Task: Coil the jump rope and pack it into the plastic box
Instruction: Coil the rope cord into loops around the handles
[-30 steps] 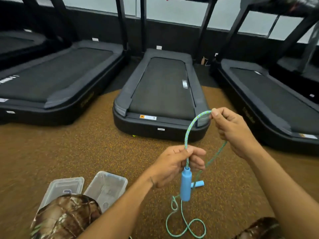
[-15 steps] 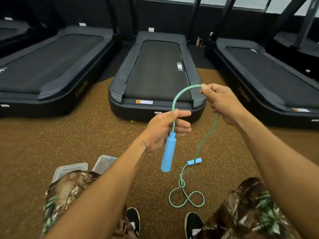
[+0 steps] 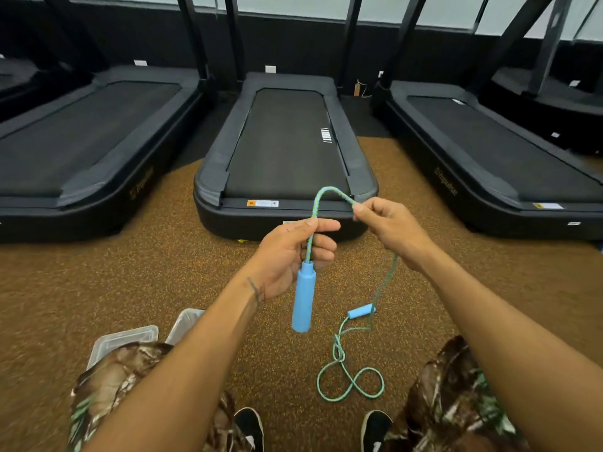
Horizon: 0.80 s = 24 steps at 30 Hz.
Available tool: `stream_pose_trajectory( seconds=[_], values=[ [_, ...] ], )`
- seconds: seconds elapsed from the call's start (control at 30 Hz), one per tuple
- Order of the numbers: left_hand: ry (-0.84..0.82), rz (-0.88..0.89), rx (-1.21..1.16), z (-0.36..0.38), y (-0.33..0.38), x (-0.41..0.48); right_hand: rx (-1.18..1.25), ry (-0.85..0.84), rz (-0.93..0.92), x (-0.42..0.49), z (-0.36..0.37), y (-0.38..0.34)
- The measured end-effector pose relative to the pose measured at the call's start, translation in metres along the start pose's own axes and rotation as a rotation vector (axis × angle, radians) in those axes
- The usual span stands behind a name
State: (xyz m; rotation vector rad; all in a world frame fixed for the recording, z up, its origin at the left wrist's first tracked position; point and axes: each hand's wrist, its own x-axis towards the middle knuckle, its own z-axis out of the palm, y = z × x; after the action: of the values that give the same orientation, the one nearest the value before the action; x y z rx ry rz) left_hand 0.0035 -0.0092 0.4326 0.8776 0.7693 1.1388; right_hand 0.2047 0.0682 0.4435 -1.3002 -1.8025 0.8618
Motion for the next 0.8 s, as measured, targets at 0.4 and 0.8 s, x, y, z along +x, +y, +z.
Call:
stream_pose_trajectory(
  seconds=[0.4,0.8],
  values=[
    [0.075,0.121,-0.042,0.003,0.017,0.001,0.096,-0.27,0.222,-0.036,0.015,0.032],
    [0.156,0.087,0.079,0.002,0.017,0.003,-0.562,-0.463,-0.169,-0.075,0.025,0.007]
  ],
)
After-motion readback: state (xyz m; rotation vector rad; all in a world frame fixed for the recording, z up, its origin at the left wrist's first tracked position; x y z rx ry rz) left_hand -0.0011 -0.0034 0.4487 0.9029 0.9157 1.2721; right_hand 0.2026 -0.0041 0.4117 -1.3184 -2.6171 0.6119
